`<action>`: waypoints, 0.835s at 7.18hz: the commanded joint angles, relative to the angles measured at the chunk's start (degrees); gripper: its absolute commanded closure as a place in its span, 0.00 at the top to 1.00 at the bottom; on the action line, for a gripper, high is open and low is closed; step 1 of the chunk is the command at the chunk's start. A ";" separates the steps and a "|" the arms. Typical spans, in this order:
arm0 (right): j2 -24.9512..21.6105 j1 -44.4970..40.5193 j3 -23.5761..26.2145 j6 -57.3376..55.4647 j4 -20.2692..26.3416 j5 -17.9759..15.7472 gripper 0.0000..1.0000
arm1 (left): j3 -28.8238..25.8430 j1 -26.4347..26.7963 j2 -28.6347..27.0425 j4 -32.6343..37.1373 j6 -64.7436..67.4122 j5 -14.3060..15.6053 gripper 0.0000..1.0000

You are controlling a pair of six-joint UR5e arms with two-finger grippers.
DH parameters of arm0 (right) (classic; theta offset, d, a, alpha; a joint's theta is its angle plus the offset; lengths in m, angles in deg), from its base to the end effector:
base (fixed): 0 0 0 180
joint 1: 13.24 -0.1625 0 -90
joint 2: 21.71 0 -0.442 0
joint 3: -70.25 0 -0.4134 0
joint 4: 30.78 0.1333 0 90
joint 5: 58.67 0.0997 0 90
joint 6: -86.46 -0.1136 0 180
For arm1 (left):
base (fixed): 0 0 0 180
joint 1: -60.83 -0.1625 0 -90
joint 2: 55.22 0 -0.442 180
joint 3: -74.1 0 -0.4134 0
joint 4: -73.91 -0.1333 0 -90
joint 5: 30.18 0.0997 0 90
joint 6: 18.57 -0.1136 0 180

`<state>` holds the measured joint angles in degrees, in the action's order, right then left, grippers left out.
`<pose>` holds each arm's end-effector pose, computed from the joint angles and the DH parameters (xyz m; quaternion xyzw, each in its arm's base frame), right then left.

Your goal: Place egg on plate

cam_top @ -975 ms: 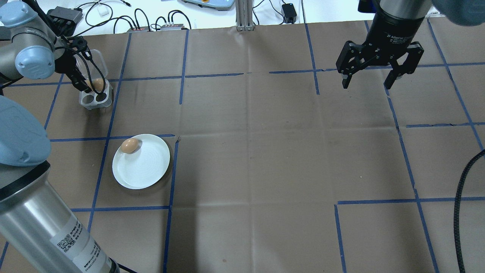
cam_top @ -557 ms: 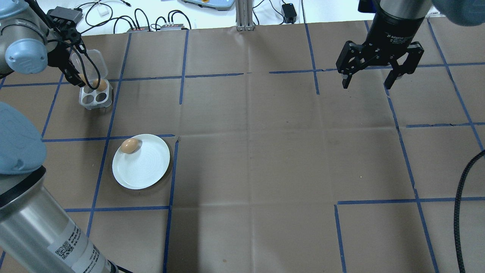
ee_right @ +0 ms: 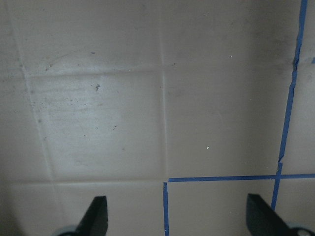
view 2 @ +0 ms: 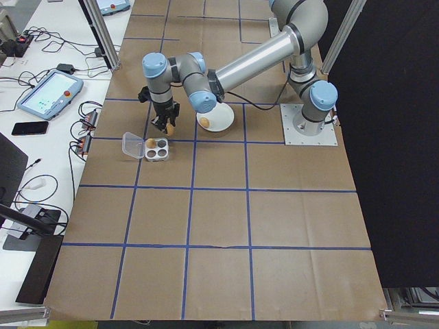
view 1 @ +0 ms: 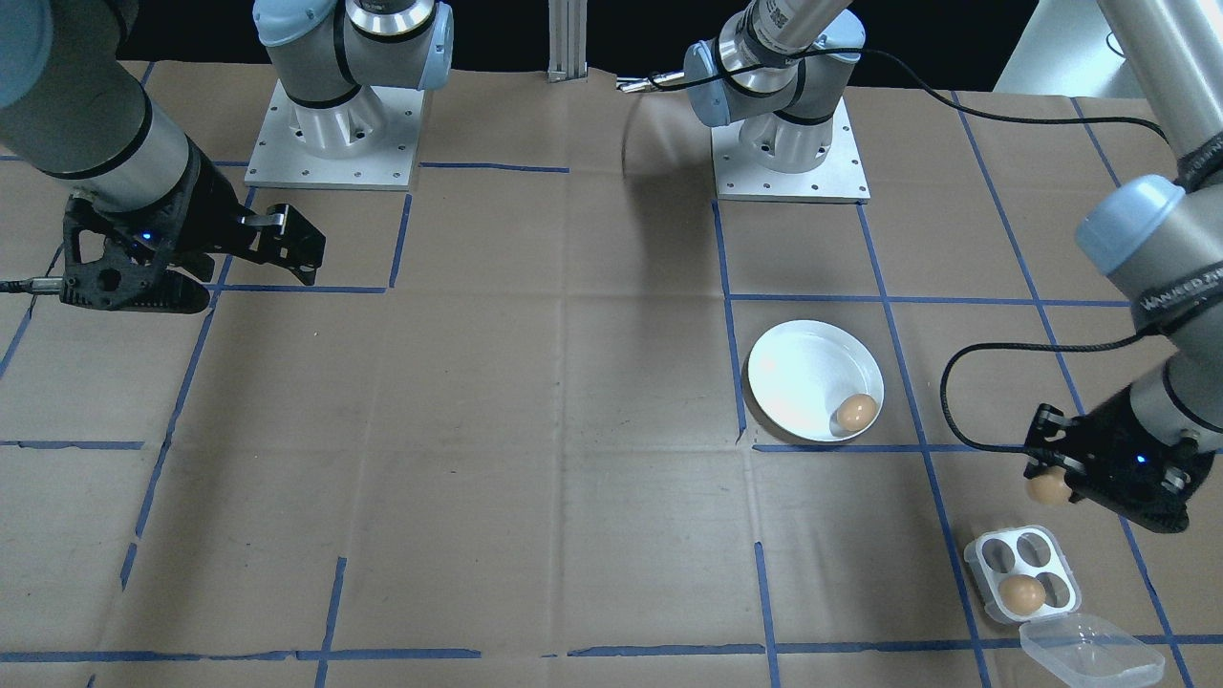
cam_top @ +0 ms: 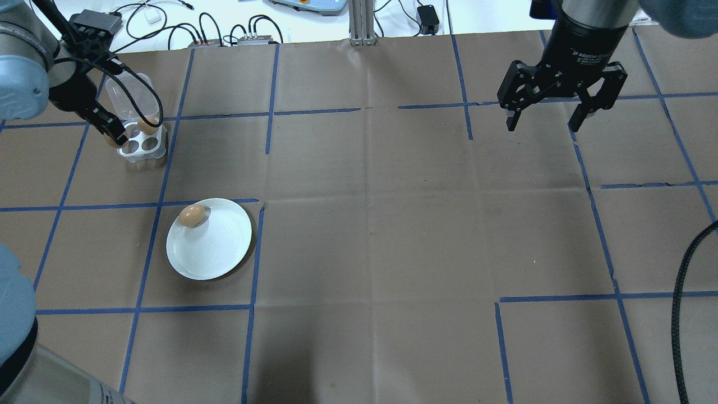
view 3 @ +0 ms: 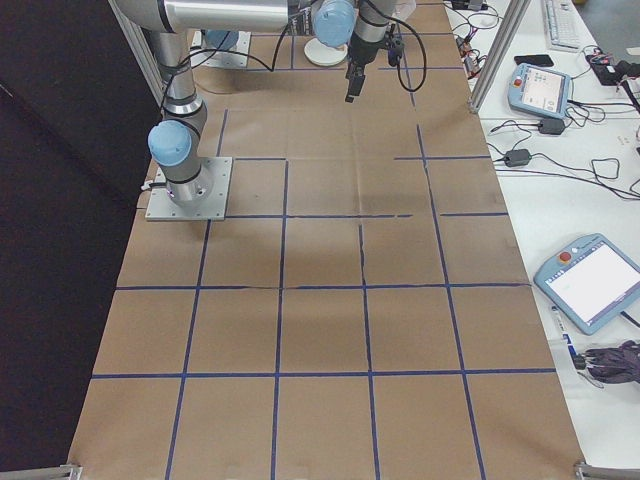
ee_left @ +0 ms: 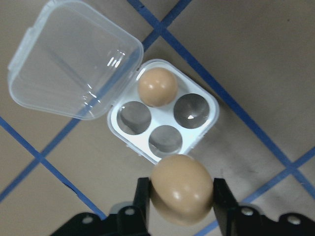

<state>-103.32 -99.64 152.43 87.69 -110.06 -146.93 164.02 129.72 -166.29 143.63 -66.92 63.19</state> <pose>0.1017 -0.5609 0.4648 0.0221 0.9948 0.0976 0.0192 0.1135 -0.6456 0.3122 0.2356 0.9714 0.0218 0.0206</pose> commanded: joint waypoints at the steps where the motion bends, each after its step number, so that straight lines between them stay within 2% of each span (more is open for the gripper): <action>1: -0.04 0.00 0.00 0.00 0.00 -0.07 1.00 | 11.89 6.30 8.99 0.59 23.37 -1.68 0.35; 3: -0.04 0.00 0.00 0.00 0.00 -0.07 1.00 | 21.04 9.14 11.58 -1.59 35.91 -3.89 0.34; 5: 0.04 0.00 0.00 0.00 0.00 0.02 1.00 | 27.73 9.24 10.27 -12.55 36.23 -3.89 0.34; 6: -0.04 0.00 0.00 0.00 0.00 0.02 1.00 | 28.98 9.24 9.74 -14.77 36.57 -3.98 0.34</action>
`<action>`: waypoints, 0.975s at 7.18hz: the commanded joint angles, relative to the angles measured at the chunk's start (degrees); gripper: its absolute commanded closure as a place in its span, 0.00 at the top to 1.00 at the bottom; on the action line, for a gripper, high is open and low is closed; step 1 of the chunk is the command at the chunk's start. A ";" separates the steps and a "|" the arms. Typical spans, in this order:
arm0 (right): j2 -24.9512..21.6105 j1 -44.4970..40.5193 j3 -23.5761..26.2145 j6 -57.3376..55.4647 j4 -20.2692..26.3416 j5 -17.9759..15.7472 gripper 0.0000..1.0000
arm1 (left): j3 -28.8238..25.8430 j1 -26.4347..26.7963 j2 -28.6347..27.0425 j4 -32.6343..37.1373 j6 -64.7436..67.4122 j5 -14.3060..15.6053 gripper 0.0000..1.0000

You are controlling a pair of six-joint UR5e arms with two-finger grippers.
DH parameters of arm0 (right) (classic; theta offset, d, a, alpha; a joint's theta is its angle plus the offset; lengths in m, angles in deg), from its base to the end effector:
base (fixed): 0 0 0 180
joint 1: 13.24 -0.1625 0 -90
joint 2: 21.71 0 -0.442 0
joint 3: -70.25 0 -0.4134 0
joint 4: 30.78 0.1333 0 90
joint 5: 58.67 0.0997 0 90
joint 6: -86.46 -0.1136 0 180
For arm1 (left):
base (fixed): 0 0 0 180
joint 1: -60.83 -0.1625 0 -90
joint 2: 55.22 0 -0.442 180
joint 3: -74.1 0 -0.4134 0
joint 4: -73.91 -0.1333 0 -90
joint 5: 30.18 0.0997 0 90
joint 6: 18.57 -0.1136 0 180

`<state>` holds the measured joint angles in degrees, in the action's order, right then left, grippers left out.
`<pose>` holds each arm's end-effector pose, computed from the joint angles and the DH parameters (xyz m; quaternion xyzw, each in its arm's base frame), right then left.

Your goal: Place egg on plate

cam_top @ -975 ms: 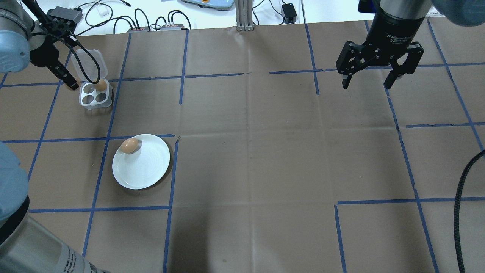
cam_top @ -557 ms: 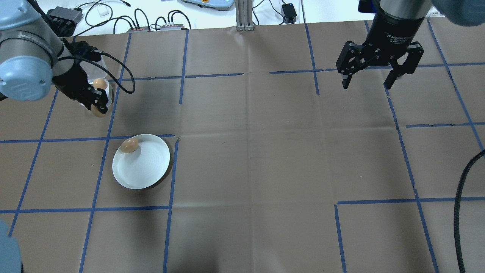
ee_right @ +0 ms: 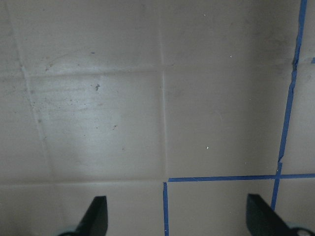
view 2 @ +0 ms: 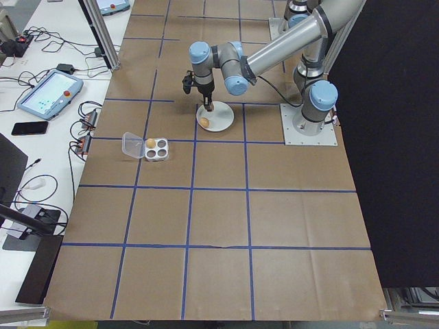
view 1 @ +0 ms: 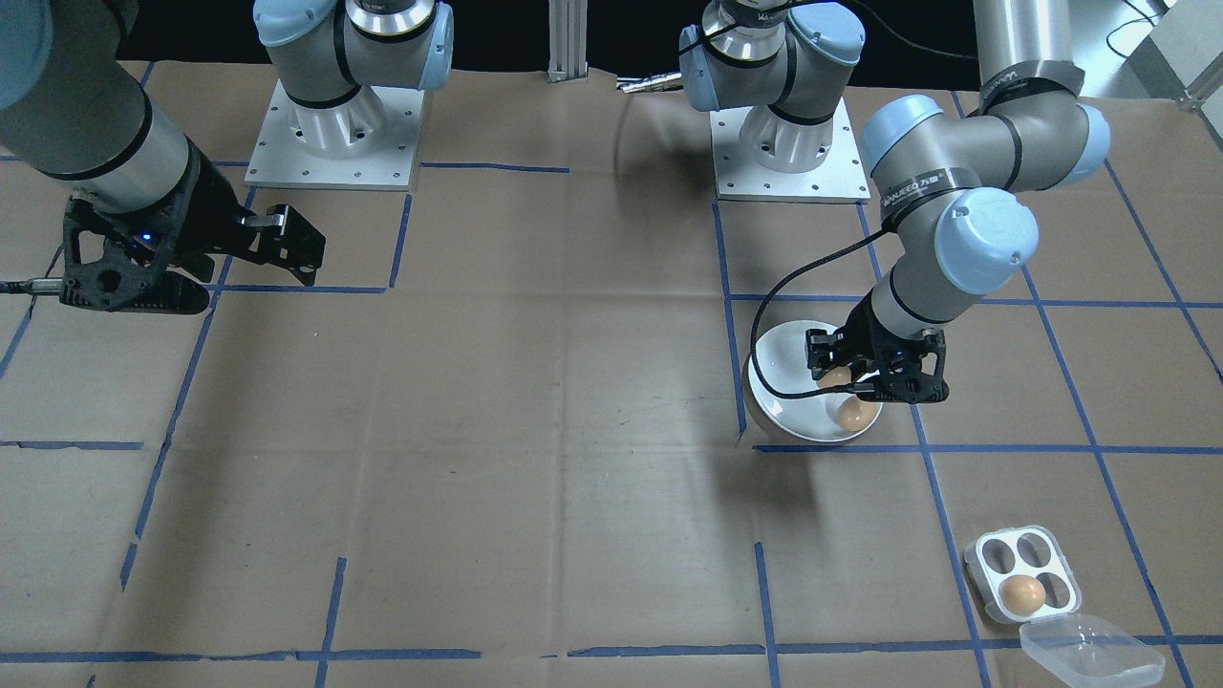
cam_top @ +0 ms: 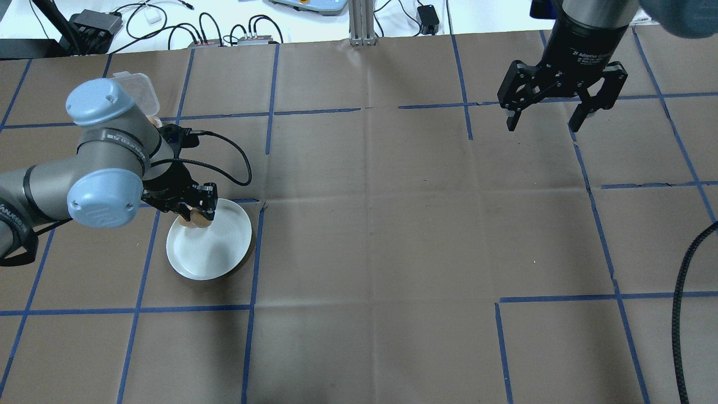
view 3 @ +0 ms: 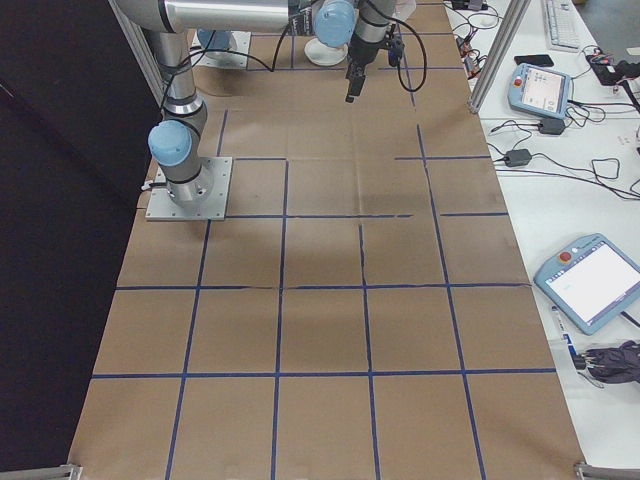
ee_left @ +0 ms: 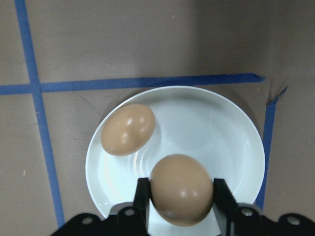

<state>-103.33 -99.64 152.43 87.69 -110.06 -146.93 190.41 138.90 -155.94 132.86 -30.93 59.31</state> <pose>0.1017 -0.5609 0.4649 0.0221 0.9948 0.0975 0.0192 -0.0281 -0.5165 0.2245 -0.0035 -0.9986 -0.0501 0.0153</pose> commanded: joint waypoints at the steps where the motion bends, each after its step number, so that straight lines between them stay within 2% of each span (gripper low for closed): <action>1: -0.04 0.00 0.00 0.00 0.00 0.01 1.00 | 2.61 0.06 -1.40 -4.02 0.85 -0.01 0.36; 2: -0.04 0.00 0.00 0.00 0.00 0.01 1.00 | 2.61 0.06 -2.02 -4.10 0.85 -0.01 0.71; 3: 0.05 0.00 0.00 0.00 0.00 0.01 1.00 | 2.00 0.06 -1.93 -4.19 0.85 0.08 1.00; 5: 0.05 0.00 0.00 0.00 0.00 0.01 1.00 | -2.02 0.15 -0.62 -2.97 1.03 0.08 1.00; 6: -0.03 0.00 0.00 0.00 0.00 0.01 1.00 | -4.92 0.24 -0.01 -0.35 1.38 -0.09 1.00; 7: -0.04 0.00 0.00 0.00 0.00 -0.08 1.00 | -9.21 0.24 0.87 6.11 1.47 -1.31 1.00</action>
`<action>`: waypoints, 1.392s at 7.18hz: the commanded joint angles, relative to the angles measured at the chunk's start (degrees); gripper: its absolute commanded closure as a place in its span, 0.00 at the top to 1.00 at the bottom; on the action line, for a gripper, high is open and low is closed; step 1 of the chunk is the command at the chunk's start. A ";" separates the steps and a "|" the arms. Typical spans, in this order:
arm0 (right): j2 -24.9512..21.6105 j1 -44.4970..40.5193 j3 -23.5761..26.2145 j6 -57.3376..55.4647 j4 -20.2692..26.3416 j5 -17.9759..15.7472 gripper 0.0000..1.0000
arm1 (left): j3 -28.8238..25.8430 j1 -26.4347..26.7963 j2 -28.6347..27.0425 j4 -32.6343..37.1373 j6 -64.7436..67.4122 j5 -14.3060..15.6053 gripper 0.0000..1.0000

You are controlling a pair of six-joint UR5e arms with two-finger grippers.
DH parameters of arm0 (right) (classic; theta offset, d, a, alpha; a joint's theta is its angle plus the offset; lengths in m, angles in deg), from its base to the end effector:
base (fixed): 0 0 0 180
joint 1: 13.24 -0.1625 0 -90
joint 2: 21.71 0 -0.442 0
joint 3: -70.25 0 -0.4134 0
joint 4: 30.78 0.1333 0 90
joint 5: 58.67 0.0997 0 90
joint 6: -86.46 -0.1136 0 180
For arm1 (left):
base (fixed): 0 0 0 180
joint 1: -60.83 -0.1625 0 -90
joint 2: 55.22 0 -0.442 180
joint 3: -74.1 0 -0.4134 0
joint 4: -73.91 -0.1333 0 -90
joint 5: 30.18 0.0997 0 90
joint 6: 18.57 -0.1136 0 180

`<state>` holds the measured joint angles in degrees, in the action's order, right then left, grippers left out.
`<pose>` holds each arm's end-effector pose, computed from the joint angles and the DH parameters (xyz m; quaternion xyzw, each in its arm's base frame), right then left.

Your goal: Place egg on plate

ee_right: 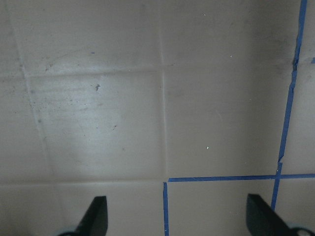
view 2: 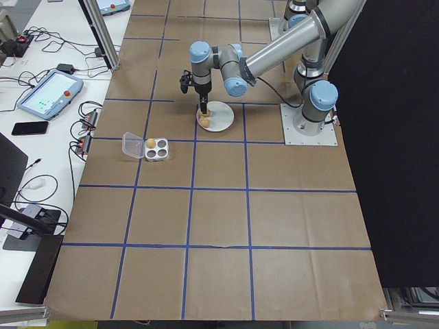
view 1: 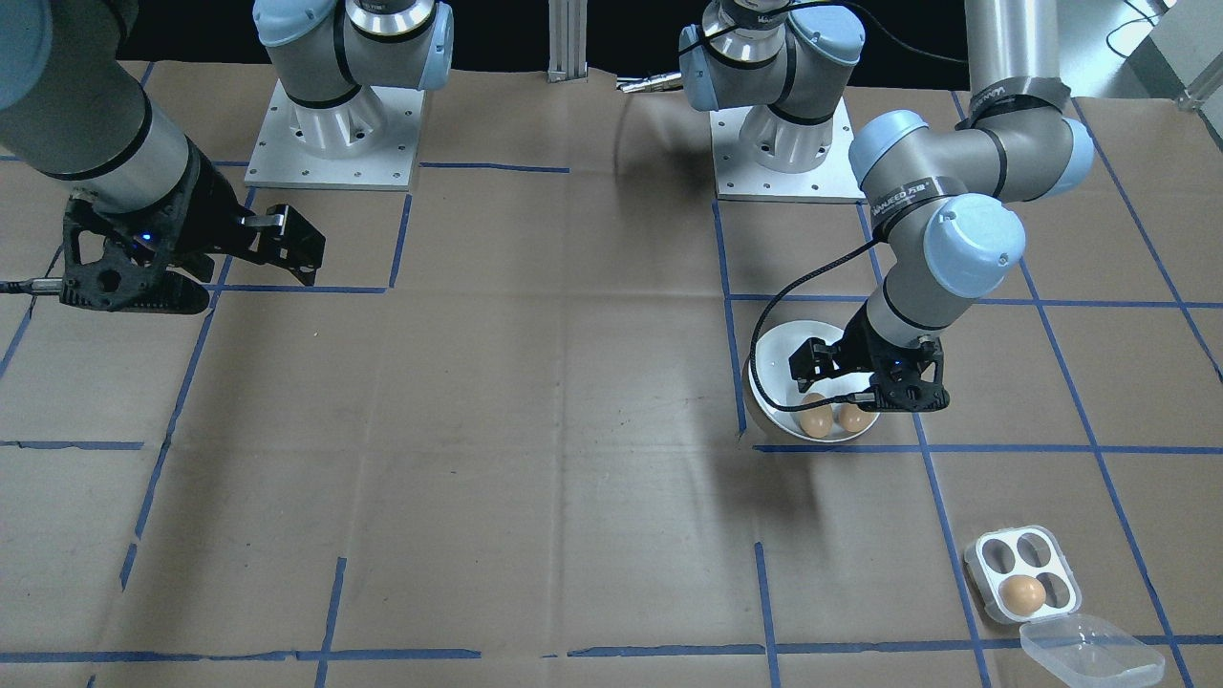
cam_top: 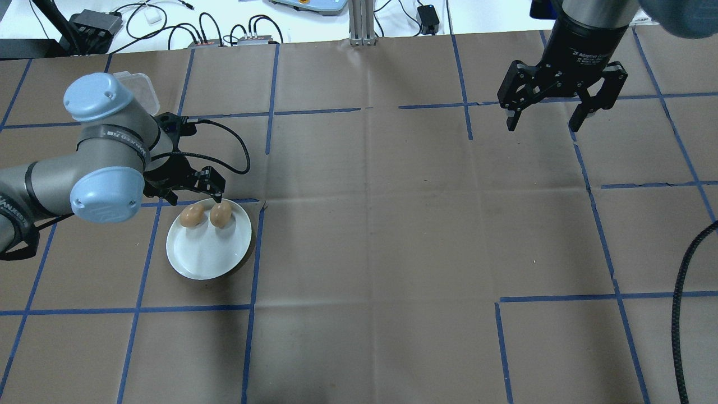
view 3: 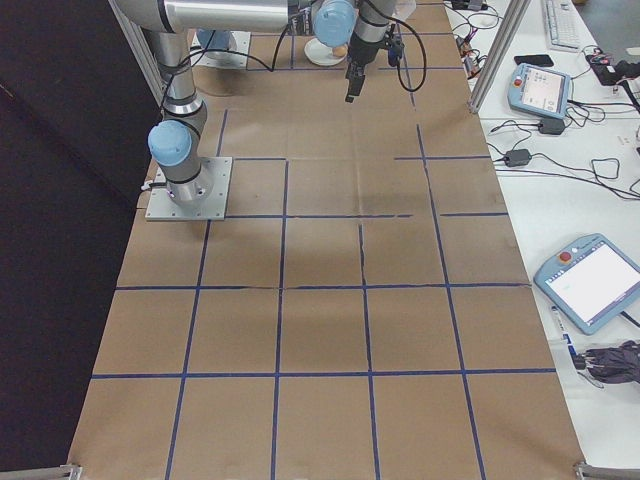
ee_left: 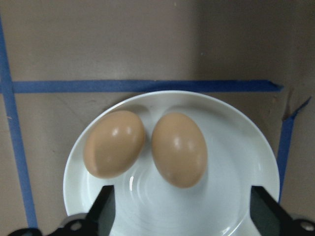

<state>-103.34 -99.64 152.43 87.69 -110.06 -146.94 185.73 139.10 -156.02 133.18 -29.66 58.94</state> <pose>0.1017 -0.5608 0.4650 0.0221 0.9948 0.0975 0.0191 -0.0249 -0.5445 0.2585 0.0057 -0.9998 -0.0130 0.0105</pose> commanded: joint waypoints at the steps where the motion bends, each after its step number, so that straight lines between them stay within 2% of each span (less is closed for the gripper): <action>1: -0.03 0.00 0.00 0.00 0.00 -0.07 1.00 | -9.71 -0.14 0.43 11.60 0.45 -1.14 1.00; 2: -0.03 0.00 0.00 0.00 0.00 -0.07 1.00 | -15.25 -0.92 -0.79 15.31 0.98 -1.14 1.00; 3: -0.03 0.00 0.00 0.00 0.00 0.02 1.00 | -19.91 -1.45 -4.02 15.61 0.98 -1.23 1.00; 7: -0.03 0.00 0.00 0.00 0.00 -0.07 1.00 | -41.71 -7.69 -22.03 15.61 0.02 -0.79 1.00; 8: -0.03 0.00 0.00 0.00 0.00 -0.07 1.00 | -44.02 -7.96 -26.16 14.48 -0.25 -0.44 1.00; 10: -0.03 0.00 0.00 0.00 0.00 0.02 1.00 | -43.35 -8.58 -29.88 9.83 -3.04 -0.44 1.00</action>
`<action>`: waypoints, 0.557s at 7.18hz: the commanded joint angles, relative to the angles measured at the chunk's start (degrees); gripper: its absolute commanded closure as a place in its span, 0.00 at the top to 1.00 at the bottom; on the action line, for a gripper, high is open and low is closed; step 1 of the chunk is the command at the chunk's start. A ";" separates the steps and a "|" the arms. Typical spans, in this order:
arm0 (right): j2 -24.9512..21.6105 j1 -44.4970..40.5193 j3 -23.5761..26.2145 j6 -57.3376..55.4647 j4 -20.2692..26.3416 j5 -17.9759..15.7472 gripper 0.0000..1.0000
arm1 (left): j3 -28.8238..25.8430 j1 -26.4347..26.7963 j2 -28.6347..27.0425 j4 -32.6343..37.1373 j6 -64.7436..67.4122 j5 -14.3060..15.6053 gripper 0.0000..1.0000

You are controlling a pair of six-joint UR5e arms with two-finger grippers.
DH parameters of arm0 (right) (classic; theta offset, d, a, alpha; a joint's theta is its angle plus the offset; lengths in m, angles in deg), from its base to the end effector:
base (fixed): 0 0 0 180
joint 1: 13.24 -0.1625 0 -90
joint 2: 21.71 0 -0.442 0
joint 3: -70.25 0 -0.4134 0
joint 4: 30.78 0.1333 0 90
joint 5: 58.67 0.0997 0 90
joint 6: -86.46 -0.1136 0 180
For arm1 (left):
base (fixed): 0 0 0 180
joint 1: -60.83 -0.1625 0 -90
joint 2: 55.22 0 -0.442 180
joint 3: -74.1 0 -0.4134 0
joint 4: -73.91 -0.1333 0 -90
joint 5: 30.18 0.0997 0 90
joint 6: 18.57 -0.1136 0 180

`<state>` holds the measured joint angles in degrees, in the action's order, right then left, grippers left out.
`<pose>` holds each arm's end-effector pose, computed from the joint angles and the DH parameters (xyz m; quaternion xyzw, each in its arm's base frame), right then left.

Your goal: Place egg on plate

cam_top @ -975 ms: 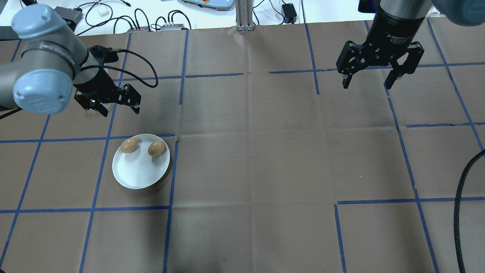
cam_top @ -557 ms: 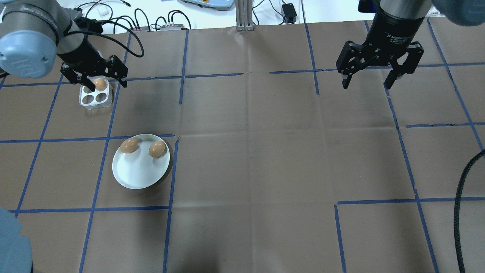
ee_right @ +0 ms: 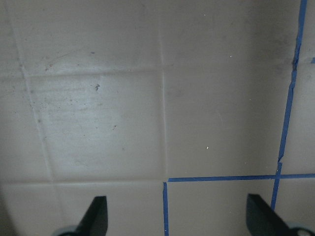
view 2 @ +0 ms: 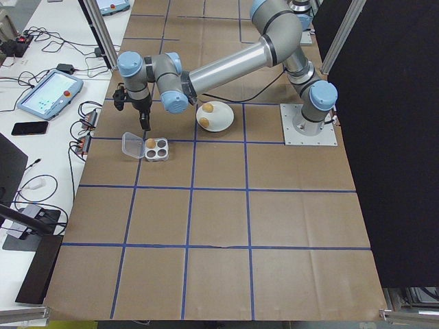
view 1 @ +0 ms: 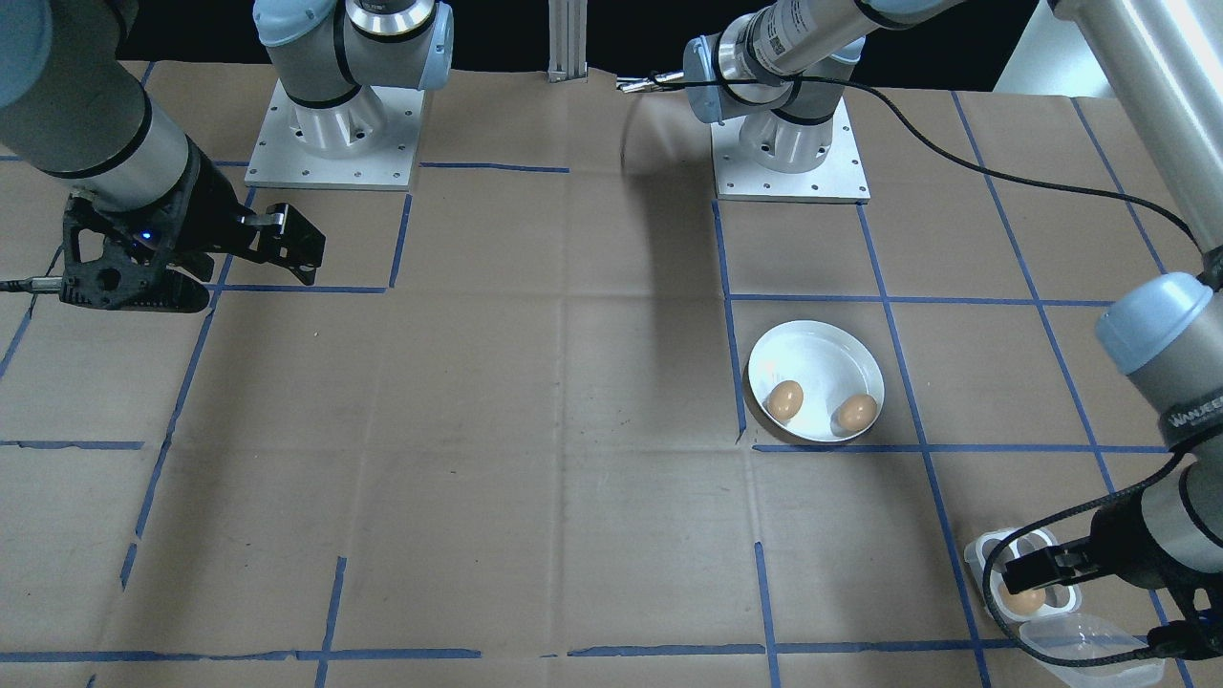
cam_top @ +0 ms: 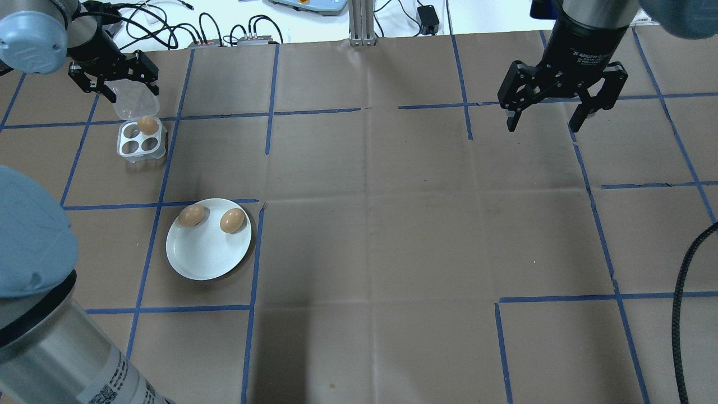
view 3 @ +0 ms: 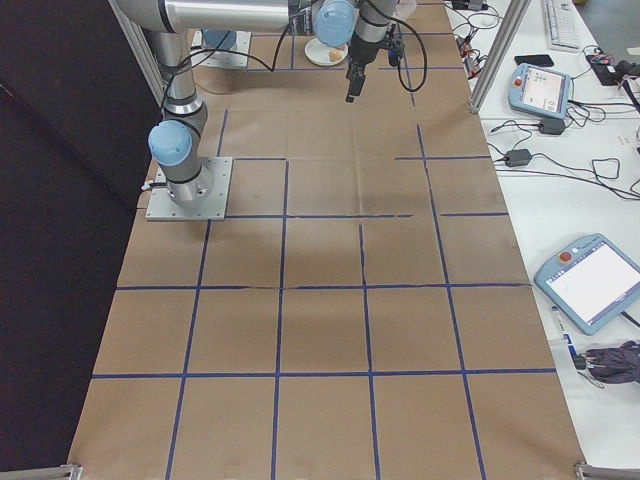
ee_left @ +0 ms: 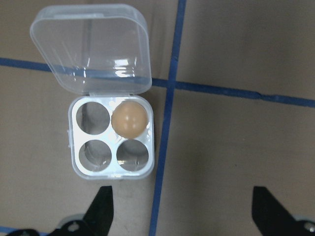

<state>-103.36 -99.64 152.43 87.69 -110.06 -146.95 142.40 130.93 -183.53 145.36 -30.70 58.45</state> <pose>0.1017 -0.5607 0.4652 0.0220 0.9948 0.0973 0.0191 0.1354 -0.7737 0.2810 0.0675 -0.9975 0.0196 0.0068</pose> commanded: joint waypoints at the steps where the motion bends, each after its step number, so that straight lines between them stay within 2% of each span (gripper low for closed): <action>1: 0.00 0.00 0.00 0.00 0.00 -0.06 1.00 | 1.12 -1.10 -2.91 -3.59 -3.85 0.05 1.00; 4: 0.00 0.00 0.00 0.00 0.00 0.03 1.00 | 7.80 -2.42 -3.00 -11.85 -4.31 0.14 0.99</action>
<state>-103.36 -99.64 152.43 87.69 -110.06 -146.96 147.66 128.80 -186.52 136.54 -34.83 58.53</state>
